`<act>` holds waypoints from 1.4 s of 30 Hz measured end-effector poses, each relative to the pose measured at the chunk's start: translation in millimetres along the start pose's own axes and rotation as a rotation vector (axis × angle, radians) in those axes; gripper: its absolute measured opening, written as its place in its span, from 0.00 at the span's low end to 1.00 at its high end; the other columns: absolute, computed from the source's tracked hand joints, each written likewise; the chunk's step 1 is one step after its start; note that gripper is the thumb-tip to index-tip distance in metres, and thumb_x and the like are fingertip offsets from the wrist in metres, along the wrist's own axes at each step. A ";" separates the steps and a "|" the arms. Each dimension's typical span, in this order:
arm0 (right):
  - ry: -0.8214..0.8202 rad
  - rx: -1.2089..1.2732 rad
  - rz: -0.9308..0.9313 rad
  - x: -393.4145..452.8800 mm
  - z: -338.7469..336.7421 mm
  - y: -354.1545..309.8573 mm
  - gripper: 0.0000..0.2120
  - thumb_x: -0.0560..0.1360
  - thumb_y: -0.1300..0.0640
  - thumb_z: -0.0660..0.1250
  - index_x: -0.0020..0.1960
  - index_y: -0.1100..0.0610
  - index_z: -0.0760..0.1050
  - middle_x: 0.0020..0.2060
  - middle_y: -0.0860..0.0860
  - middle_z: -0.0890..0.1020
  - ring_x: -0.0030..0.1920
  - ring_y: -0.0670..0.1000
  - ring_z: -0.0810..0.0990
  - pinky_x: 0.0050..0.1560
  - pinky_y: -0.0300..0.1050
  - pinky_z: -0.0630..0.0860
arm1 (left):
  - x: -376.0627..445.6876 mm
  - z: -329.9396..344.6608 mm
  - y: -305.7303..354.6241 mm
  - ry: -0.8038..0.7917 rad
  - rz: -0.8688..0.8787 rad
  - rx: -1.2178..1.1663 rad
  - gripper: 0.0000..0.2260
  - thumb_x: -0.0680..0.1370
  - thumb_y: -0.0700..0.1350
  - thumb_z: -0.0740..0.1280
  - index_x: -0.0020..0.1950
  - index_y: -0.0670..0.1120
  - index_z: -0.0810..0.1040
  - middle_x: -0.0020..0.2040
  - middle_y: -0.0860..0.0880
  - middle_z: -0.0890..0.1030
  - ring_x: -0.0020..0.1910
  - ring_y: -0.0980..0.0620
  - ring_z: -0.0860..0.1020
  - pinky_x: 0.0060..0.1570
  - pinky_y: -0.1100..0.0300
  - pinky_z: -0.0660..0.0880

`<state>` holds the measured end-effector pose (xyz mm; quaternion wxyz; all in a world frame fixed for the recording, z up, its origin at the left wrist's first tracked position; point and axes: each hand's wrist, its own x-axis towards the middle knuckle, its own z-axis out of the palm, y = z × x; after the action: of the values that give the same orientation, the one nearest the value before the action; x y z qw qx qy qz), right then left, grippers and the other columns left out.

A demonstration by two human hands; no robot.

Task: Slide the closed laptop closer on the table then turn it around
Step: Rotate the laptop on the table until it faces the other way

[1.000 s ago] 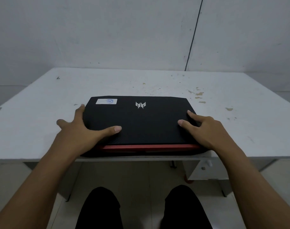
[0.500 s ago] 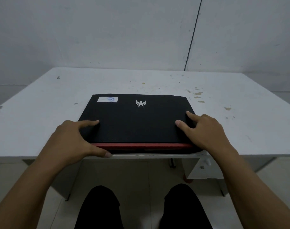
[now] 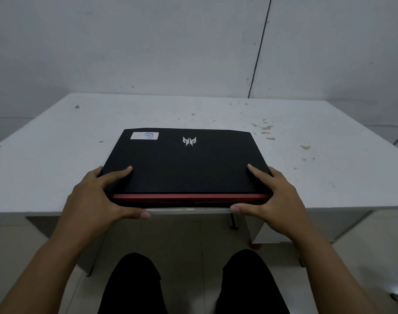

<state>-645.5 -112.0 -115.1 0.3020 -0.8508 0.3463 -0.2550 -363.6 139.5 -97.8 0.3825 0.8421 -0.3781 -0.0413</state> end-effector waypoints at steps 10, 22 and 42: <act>0.021 -0.026 -0.095 0.4 -0.6 9.3 0.56 0.56 0.24 0.76 0.79 0.45 0.67 0.70 0.39 0.69 0.68 0.38 0.68 0.66 0.33 0.67 | -10.5 4.9 0.3 0.064 0.032 -0.010 0.48 0.47 0.67 0.83 0.69 0.65 0.79 0.69 0.54 0.78 0.65 0.49 0.78 0.63 0.50 0.75; -0.014 0.060 -0.056 -0.5 -13.0 7.3 0.44 0.60 0.25 0.75 0.72 0.38 0.73 0.66 0.33 0.73 0.63 0.34 0.73 0.61 0.30 0.72 | -19.0 9.1 8.7 0.031 -0.016 0.004 0.51 0.51 0.76 0.78 0.73 0.67 0.74 0.80 0.46 0.63 0.79 0.43 0.61 0.75 0.42 0.62; 0.063 0.035 0.274 20.0 43.8 -44.5 0.36 0.77 0.33 0.64 0.81 0.42 0.60 0.83 0.53 0.50 0.81 0.59 0.52 0.74 0.60 0.61 | 74.9 30.8 -9.5 0.096 0.023 0.254 0.22 0.81 0.65 0.53 0.70 0.65 0.78 0.77 0.51 0.70 0.78 0.46 0.61 0.73 0.45 0.48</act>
<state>-585.4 -86.4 -110.0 0.3378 -0.7816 0.4640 -0.2442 -315.7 74.6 -109.4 0.2908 0.8802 -0.3714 0.0516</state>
